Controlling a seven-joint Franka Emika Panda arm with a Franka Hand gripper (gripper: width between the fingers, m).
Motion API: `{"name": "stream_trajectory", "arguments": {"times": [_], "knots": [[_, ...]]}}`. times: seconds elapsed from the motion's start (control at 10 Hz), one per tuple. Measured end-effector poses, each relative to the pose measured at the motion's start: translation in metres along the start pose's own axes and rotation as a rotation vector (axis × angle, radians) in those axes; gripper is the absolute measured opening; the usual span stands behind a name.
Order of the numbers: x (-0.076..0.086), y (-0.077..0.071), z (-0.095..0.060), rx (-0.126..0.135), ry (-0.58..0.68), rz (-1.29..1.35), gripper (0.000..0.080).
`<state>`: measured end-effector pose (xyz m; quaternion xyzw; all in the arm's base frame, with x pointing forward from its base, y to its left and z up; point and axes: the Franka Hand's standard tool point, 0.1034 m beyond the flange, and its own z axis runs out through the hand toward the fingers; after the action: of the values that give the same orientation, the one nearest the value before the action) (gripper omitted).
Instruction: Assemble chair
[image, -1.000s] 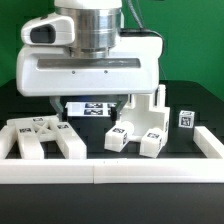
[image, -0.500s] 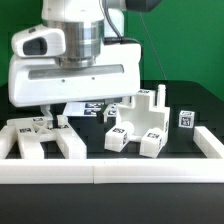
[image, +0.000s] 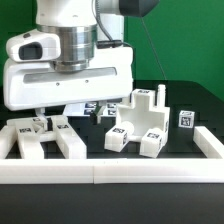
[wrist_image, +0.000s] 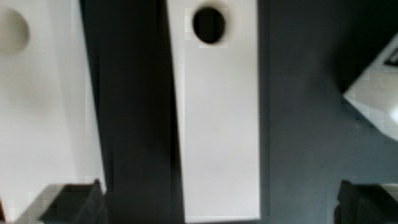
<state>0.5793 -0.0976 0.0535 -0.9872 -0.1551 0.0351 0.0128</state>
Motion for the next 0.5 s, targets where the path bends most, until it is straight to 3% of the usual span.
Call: {"name": "stream_trajectory", "arguments": {"times": [0.2,0.5], "knots": [[-0.0147,0.0081,0.0081,-0.030,0.076,-0.049,0.0649],[-0.0145,0.0069,0.0092,-0.025,0.067,-0.043,0.0649]]}}
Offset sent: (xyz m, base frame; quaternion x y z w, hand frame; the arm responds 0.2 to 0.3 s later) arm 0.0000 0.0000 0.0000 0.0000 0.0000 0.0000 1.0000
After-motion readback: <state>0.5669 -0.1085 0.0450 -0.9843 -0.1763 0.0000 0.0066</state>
